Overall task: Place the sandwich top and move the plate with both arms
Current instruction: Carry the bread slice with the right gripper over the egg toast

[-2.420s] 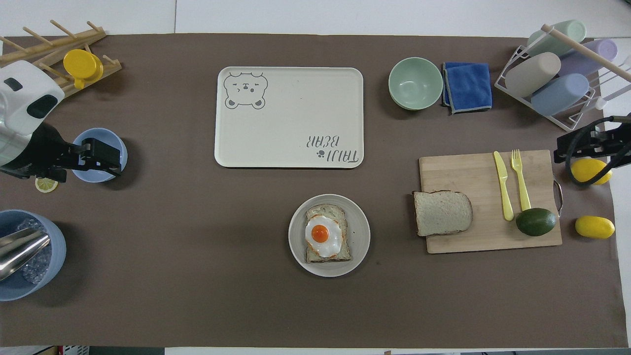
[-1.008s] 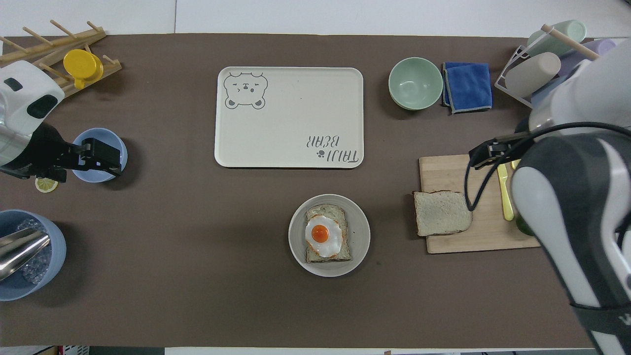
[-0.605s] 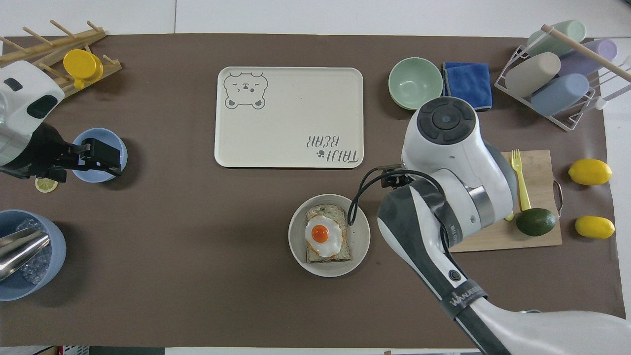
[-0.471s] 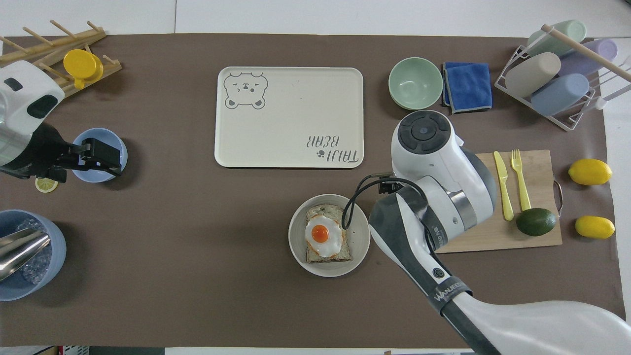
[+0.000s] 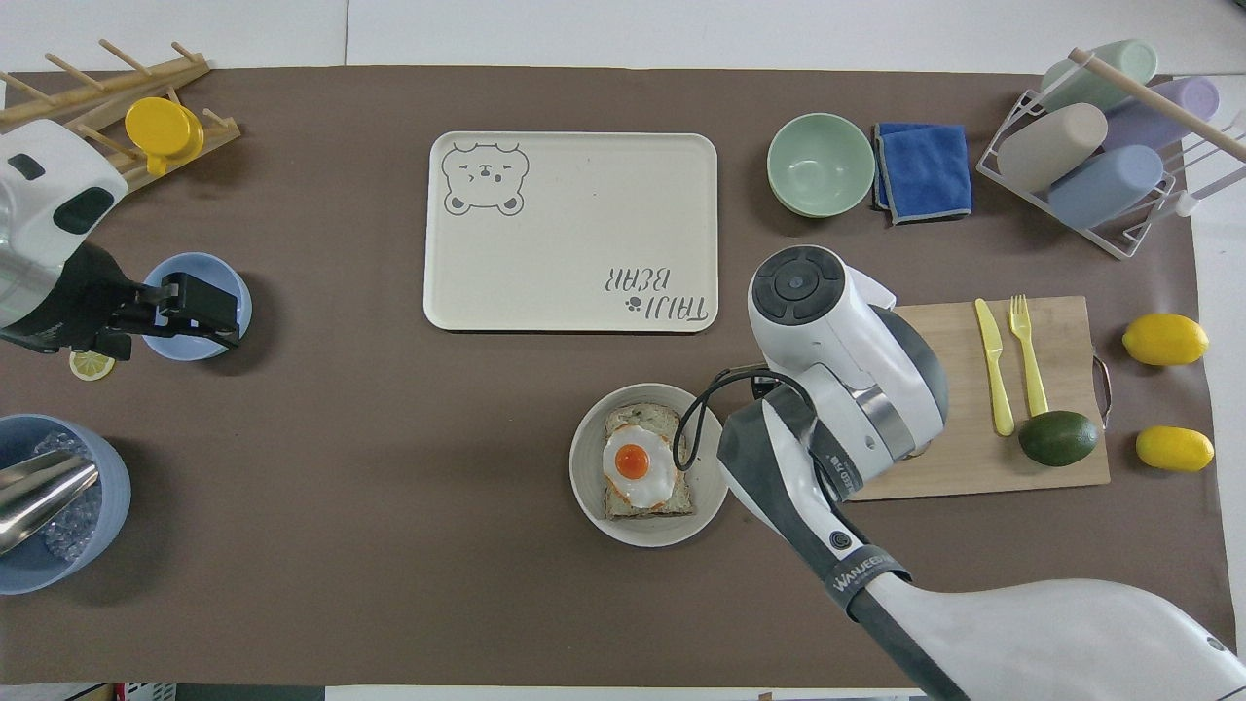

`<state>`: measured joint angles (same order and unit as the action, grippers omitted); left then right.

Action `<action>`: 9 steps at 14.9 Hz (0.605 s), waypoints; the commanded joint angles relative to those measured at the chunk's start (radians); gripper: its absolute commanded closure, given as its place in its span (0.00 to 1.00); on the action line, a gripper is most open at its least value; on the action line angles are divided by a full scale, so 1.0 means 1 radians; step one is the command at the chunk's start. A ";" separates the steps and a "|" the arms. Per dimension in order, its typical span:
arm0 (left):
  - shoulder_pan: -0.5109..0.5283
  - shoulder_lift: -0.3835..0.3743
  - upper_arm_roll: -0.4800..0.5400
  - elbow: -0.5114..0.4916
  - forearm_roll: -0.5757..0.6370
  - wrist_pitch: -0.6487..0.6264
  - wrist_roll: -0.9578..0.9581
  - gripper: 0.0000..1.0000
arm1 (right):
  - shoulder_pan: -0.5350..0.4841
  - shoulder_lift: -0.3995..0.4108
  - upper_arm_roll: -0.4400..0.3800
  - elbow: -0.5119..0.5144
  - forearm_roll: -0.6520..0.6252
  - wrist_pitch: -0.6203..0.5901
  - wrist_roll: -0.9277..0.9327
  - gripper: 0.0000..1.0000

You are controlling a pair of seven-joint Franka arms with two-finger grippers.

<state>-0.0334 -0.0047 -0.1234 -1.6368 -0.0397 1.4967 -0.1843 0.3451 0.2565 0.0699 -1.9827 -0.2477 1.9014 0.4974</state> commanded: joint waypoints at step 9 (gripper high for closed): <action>0.012 -0.024 -0.004 -0.023 -0.011 0.002 0.003 0.00 | -0.003 -0.020 0.011 -0.093 -0.081 0.018 0.018 0.16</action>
<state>-0.0334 -0.0047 -0.1234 -1.6368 -0.0397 1.4967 -0.1843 0.3468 0.2565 0.0704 -2.0378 -0.3014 1.9018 0.4974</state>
